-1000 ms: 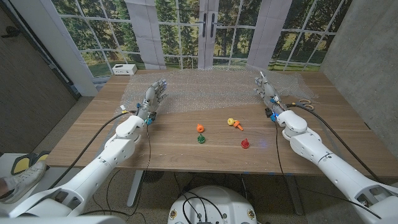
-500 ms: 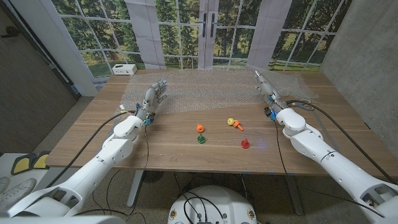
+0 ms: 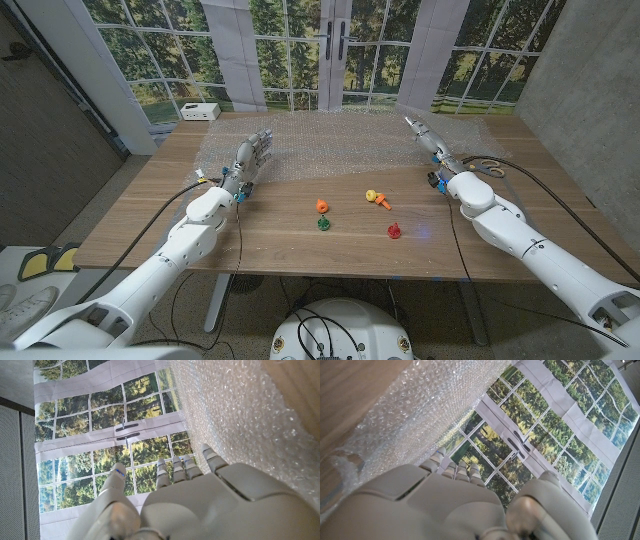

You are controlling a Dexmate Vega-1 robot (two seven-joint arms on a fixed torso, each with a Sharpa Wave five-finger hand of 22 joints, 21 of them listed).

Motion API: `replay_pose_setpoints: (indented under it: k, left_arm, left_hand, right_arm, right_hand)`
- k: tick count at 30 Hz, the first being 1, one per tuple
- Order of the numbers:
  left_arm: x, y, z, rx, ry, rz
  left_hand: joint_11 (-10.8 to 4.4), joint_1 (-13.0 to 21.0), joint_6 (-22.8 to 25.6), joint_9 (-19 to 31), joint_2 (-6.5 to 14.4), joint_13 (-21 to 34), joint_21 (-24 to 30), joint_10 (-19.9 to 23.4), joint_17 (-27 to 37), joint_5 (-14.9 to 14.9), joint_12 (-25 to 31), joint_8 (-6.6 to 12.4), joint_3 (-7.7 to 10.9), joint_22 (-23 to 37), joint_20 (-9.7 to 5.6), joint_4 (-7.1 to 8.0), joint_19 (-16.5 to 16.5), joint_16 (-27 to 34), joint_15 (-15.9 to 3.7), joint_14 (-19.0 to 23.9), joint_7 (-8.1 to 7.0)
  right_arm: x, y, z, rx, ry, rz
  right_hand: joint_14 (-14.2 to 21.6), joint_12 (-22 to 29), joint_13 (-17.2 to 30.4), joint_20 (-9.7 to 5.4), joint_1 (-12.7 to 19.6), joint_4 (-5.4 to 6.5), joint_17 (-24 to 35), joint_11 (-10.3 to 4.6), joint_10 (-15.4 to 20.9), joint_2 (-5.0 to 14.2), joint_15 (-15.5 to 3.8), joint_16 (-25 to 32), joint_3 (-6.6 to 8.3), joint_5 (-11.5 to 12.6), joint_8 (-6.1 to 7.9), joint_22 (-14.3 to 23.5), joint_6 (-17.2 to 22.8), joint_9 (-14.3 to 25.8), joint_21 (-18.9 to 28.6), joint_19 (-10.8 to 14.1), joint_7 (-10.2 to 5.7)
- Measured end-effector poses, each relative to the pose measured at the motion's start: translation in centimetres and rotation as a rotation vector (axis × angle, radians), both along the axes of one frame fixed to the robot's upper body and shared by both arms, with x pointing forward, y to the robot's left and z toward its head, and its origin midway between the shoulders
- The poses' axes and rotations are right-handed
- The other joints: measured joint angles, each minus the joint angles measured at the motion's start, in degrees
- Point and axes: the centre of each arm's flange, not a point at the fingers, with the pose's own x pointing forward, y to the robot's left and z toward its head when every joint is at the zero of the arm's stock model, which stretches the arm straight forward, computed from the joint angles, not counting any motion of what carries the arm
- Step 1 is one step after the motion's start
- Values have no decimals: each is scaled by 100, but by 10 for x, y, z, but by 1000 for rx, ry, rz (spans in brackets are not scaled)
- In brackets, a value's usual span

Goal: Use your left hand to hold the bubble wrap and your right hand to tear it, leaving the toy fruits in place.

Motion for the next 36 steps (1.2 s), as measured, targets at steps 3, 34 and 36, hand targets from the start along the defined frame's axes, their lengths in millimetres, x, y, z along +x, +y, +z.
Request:
replay_pose_setpoints:
  k: [3, 34, 36]
  left_arm:
    - [-1, -1, 0, -3, -2, 1]
    - [-1, -11, -6, -43, 13, 8]
    - [0, -11, -6, -45, 14, 8]
  left_hand:
    - [0, 0, 0, 0, 0, 0, 0, 44, 0, 0, 0, 0, 0, 0, 0, 0, 0, 0, 0, 0, 0]
    - [9, 0, 97, -1, 0, -1, 0, 156, -1, 0, 25, 0, 0, -1, 1, 0, 0, 0, -22, 22, 10]
    - [9, 0, 97, 0, 0, -1, 0, 157, -1, 0, 25, 0, 0, 0, 1, 0, 0, 0, -22, 22, 10]
  right_arm:
    - [-1, -1, 1, -21, -2, -4]
    - [-6, -15, 18, -224, -88, -88]
    - [-6, -15, 19, -232, -92, -94]
  right_hand:
    - [0, 0, 0, 45, 0, -17, 0, 0, -60, 0, 0, 0, 17, 0, -1, 0, -72, 0, 0, -77, -1]
    - [-16, 156, -28, 20, 347, -238, -27, -110, 284, 45, -105, 115, 79, 0, 153, -1, 203, -1, 89, -75, -48]
    - [-7, 156, -28, 20, 347, -238, -27, -110, 284, 45, -113, 116, 79, 0, 153, -1, 213, -1, 89, -75, -58]
